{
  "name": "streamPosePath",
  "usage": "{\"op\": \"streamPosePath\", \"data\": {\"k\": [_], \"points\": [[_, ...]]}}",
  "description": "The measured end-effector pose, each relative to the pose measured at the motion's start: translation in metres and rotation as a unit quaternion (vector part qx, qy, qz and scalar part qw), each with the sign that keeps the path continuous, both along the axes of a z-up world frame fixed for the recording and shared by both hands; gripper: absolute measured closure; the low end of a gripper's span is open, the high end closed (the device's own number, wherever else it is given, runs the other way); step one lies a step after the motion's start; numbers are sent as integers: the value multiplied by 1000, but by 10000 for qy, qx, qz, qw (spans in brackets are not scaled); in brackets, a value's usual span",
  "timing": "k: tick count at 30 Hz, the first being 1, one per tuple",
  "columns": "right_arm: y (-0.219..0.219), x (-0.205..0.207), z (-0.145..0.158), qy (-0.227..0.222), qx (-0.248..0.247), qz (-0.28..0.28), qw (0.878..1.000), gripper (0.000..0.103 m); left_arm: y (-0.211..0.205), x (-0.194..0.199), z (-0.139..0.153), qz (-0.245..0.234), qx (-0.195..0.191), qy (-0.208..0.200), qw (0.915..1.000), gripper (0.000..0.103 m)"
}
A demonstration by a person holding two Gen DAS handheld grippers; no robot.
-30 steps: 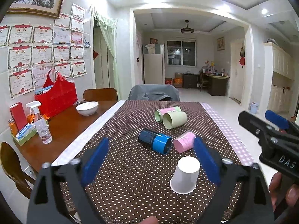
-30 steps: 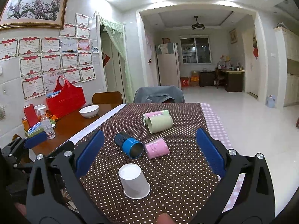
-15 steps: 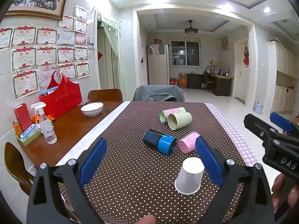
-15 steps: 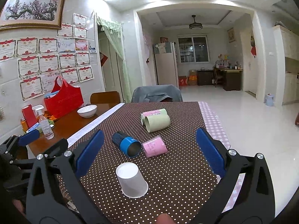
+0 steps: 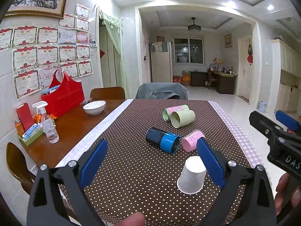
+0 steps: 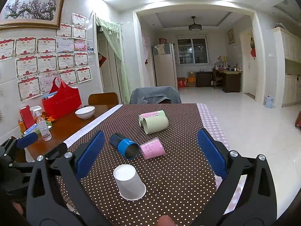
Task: Flip cup upside down
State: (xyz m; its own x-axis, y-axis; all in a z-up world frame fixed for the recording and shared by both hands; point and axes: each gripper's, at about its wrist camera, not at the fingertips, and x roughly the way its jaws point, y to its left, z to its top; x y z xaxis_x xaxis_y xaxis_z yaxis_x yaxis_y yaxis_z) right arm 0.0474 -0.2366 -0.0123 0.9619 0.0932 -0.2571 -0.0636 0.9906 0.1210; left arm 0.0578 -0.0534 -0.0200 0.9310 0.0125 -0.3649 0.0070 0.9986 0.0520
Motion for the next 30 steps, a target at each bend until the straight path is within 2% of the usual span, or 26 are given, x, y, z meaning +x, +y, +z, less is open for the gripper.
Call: {"op": "streamPosePath", "data": {"k": [21,30], "points": [[2,-1,-2,28,-33,39,10000,6,-1,-2,0,48,72,-41,10000,9],[1,1,-4,45,7,64,10000,6,0,-3,2,-69,4,-127,9999,9]]}}
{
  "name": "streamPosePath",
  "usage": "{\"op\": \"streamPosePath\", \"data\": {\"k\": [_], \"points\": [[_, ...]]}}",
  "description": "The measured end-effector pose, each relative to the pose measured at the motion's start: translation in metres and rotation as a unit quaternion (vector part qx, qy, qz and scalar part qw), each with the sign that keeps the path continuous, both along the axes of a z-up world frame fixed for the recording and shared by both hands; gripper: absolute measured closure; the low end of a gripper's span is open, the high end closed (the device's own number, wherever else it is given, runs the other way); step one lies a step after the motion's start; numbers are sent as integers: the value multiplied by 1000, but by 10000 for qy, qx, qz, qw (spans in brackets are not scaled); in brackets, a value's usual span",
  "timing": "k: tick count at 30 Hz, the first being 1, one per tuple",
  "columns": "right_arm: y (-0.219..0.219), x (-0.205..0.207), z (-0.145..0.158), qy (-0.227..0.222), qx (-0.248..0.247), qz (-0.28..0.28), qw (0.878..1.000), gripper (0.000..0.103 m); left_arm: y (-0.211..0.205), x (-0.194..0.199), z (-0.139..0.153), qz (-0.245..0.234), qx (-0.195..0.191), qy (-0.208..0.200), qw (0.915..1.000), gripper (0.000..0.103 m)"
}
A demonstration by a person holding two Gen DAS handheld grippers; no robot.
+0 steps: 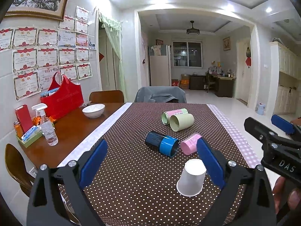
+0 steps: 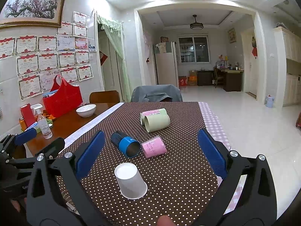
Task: Flip cup upside down
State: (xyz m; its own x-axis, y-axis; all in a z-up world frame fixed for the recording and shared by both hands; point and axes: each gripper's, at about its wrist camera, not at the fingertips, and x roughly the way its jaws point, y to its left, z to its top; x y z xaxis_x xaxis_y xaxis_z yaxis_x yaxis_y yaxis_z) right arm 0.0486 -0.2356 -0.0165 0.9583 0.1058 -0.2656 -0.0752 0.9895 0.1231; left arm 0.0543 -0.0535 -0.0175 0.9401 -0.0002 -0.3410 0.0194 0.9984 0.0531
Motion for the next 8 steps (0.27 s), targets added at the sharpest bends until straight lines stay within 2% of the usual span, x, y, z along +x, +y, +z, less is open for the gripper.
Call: {"op": "streamPosePath", "data": {"k": [8], "points": [[0,0,-1,-13,21,2,10000,6,0,5,-1,87,24,104,9999,9]]}}
